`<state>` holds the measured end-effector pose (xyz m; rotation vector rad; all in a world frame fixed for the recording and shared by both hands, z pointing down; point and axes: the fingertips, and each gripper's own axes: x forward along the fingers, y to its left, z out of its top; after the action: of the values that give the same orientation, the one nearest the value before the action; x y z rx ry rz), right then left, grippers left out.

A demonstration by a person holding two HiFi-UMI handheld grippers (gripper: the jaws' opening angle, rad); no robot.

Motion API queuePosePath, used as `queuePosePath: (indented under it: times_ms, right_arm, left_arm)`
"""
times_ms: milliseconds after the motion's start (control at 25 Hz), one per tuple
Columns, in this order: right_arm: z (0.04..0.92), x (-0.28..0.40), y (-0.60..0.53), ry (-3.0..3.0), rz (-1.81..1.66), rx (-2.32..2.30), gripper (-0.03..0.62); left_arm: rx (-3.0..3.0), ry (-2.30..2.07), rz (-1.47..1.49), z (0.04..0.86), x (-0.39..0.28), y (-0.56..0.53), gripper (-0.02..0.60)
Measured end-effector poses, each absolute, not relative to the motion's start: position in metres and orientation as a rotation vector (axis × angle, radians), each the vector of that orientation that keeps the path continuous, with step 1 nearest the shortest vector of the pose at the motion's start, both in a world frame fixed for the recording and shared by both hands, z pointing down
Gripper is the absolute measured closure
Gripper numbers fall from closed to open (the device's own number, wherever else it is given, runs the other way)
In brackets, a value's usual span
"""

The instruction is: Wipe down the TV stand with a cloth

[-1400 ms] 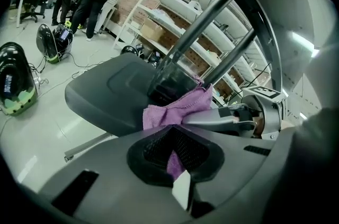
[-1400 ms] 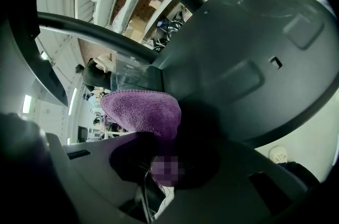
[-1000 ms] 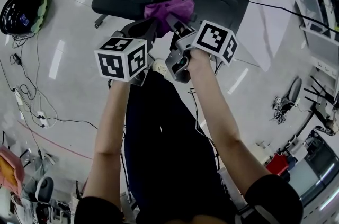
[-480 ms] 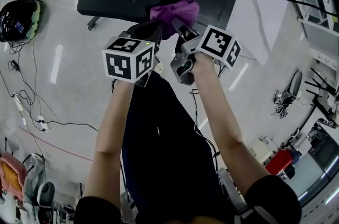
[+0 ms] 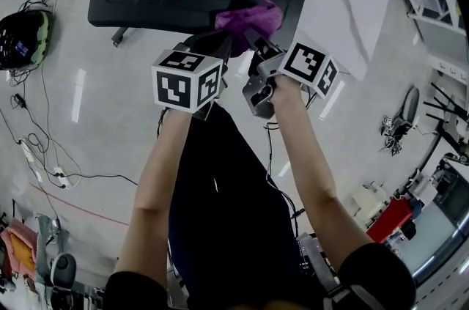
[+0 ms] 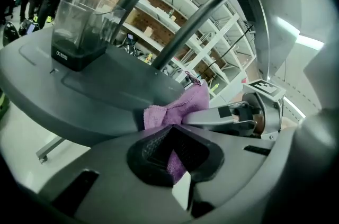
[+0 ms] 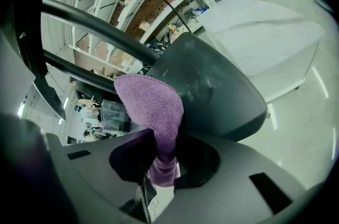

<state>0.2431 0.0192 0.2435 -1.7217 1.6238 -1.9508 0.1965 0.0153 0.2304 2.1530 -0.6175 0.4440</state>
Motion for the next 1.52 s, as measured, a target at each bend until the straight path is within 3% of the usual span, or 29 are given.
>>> queuePosePath:
  times_ms: [560, 1520]
  right_arm:
    - [0.231, 0.331, 0.058, 1.550, -1.895, -1.813, 0.496]
    - [0.236, 0.393, 0.113, 1.455, -1.801, -1.959, 0.496]
  left_arm:
    - [2.205, -0.508, 0.491, 0.219, 0.283, 0.048, 0.575]
    - [2.254, -0.380, 0.511, 0.223, 0.338, 0.094, 0.575]
